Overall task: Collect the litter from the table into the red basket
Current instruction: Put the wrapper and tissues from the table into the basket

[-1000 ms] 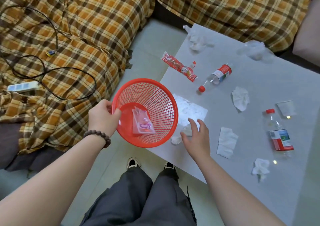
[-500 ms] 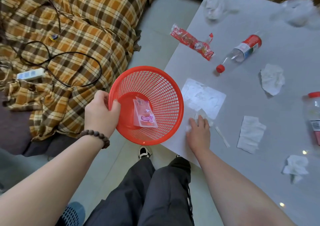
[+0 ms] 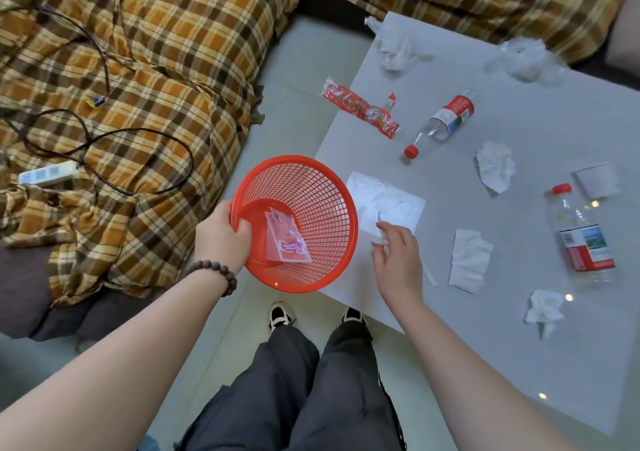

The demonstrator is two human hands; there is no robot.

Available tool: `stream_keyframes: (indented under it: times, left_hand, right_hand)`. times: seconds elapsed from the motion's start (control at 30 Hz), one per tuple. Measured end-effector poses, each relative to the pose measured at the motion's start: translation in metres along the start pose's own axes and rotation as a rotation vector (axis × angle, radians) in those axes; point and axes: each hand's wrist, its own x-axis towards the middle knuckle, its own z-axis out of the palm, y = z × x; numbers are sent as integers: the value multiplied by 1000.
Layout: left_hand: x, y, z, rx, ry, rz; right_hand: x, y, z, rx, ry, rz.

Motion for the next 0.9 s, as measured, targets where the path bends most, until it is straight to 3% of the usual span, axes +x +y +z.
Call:
stream_keyframes:
  times: [0.13, 0.33, 0.5, 0.7, 0.9]
  left_hand:
    - [-12, 6, -14, -66, -53, 8]
    - [-25, 22, -25, -134, -112, 119]
    - [-17, 28, -26, -147, -166, 168]
    - [-4, 31, -17, -146, -197, 160]
    - [-8, 39, 2, -111, -181, 110]
  right_hand:
    - [-22, -52, -13, 74, 39, -146]
    - [-33, -111, 8, 73, -83, -289]
    - [-28, -119, 19, -28, -195, -185]
    - [-38, -101, -1, -40, -123, -106]
    - [-43, -40, -37, -23, -5, 51]
